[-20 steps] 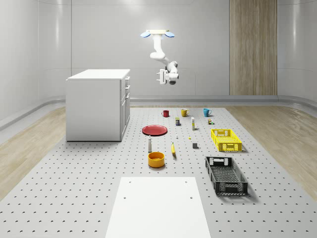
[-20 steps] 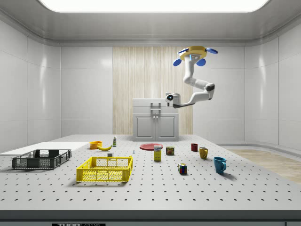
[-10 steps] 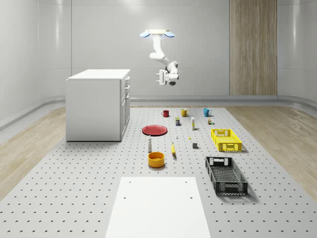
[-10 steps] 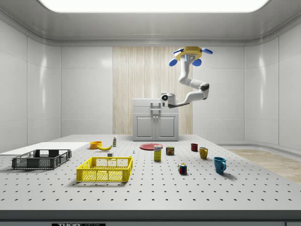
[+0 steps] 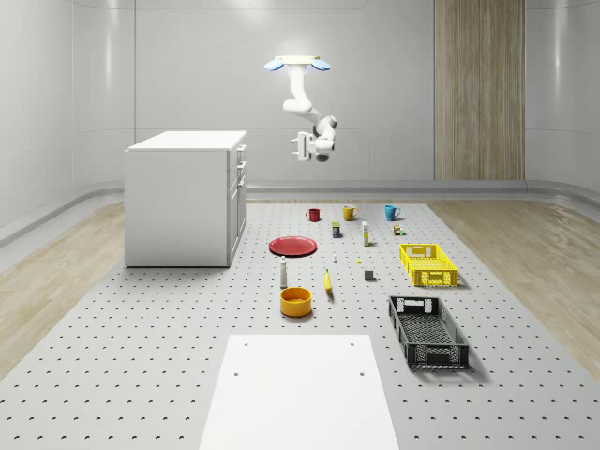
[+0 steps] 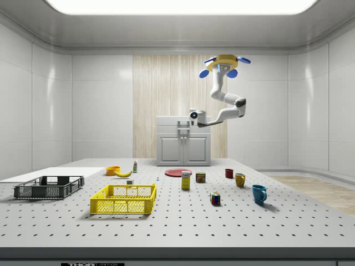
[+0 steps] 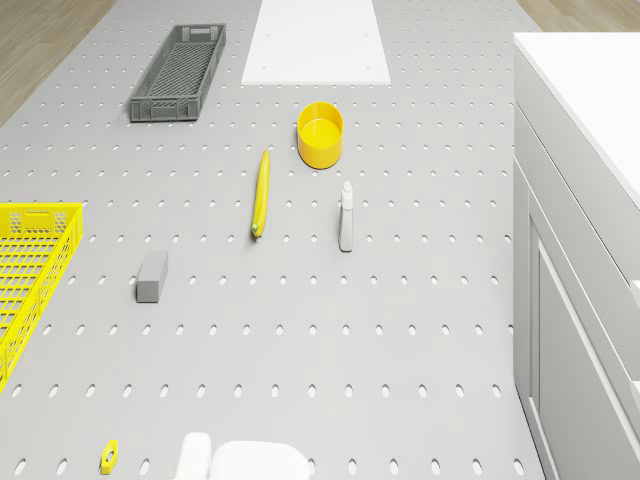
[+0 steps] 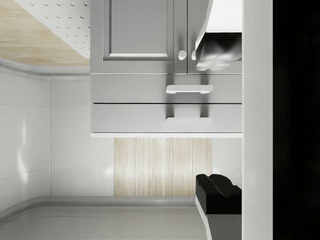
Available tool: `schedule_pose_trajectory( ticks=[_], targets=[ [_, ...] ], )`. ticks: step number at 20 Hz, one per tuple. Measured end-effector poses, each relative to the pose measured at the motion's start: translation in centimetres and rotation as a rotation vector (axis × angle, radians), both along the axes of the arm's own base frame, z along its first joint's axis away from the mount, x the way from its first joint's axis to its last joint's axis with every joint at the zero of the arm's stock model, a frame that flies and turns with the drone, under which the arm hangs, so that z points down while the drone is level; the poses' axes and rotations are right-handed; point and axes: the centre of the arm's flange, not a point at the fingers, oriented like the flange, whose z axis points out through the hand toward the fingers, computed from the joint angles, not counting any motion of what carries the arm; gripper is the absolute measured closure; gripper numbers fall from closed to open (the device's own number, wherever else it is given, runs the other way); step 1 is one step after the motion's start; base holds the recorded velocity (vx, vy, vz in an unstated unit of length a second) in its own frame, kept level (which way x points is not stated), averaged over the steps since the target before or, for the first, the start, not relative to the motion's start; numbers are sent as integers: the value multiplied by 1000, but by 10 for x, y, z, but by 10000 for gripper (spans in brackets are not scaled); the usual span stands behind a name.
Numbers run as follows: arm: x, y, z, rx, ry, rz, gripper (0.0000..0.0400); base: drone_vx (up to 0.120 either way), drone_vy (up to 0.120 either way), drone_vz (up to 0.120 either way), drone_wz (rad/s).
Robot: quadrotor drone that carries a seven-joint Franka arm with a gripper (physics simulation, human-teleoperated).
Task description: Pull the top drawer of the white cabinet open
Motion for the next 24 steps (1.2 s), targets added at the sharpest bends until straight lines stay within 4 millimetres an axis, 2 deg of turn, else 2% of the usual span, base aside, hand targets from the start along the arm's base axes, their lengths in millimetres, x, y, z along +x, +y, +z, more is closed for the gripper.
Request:
schedule_pose_trajectory(
  ticks=[24],
  targets=[
    [-1,131,0,1,0,0,95,0,0,0,0]
  ],
)
